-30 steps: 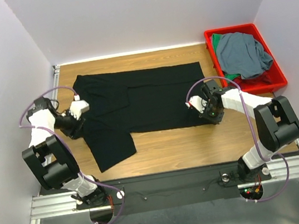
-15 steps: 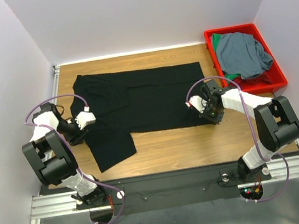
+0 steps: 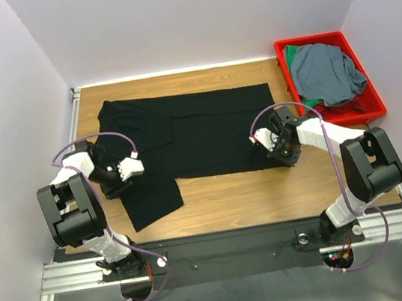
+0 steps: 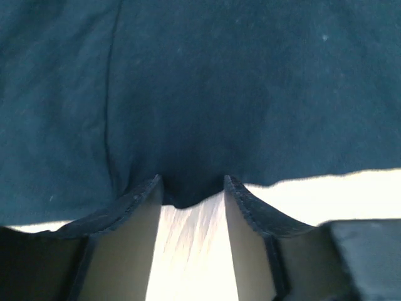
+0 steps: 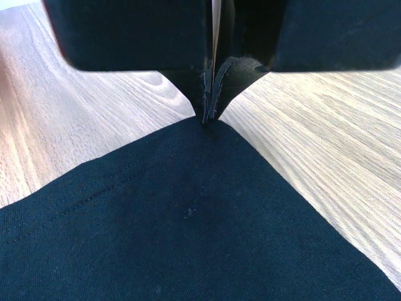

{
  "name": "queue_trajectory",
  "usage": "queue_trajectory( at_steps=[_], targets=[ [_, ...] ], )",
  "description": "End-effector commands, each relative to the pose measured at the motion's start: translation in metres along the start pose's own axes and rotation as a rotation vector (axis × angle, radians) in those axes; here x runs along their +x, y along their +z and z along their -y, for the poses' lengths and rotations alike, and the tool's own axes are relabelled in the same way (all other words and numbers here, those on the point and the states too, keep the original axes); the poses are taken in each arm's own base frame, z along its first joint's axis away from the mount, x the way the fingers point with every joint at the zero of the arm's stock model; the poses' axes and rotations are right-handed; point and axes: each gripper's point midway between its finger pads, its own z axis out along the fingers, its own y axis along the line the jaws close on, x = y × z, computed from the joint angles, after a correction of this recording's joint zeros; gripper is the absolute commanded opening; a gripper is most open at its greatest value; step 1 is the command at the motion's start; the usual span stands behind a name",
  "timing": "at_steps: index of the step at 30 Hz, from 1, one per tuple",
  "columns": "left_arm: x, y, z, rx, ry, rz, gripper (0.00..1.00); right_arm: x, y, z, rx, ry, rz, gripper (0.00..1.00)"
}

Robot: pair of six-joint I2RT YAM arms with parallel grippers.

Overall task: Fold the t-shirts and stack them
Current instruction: Fold the tshirt

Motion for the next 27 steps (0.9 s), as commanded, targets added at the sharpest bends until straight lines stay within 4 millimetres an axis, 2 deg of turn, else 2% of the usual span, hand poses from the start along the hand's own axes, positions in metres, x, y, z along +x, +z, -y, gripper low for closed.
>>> queue_trajectory(
  at_steps=[1, 3, 6, 7, 9, 11, 14, 21, 24, 27],
  targets=[
    [0.003, 0.012, -0.004, -0.029, -0.002, -0.031, 0.51, -0.003, 0.001, -0.001, -0.006, -0.001, -0.010, 0.01],
    [0.007, 0.016, -0.005, -0.036, 0.003, -0.044, 0.48, -0.001, 0.002, -0.002, -0.009, -0.001, -0.016, 0.01],
    [0.016, 0.019, 0.002, -0.026, 0.005, -0.080, 0.36, 0.000, 0.000, -0.001, -0.004, -0.002, -0.017, 0.01],
    [0.019, 0.020, 0.008, -0.018, 0.011, -0.094, 0.25, 0.000, -0.001, -0.001, -0.002, 0.000, -0.017, 0.01],
    [0.019, 0.018, 0.014, -0.013, 0.015, -0.101, 0.15, 0.000, -0.003, -0.002, -0.004, -0.001, -0.017, 0.00],
    [0.017, 0.012, 0.022, 0.000, 0.013, -0.091, 0.00, -0.001, -0.007, -0.001, 0.000, -0.003, -0.015, 0.01],
    [0.007, -0.003, 0.024, -0.023, 0.002, -0.048, 0.00, 0.001, -0.013, -0.001, 0.007, -0.002, -0.016, 0.01],
    [-0.004, -0.040, 0.045, -0.027, -0.005, -0.033, 0.00, 0.018, -0.042, -0.011, 0.039, -0.025, -0.023, 0.01],
    [-0.012, -0.057, 0.045, -0.053, -0.021, -0.007, 0.00, 0.024, -0.055, -0.012, 0.065, -0.031, -0.019, 0.01],
    [-0.023, -0.072, 0.032, -0.093, -0.037, 0.033, 0.00, 0.021, -0.066, -0.004, 0.109, -0.047, -0.009, 0.01]
  ],
)
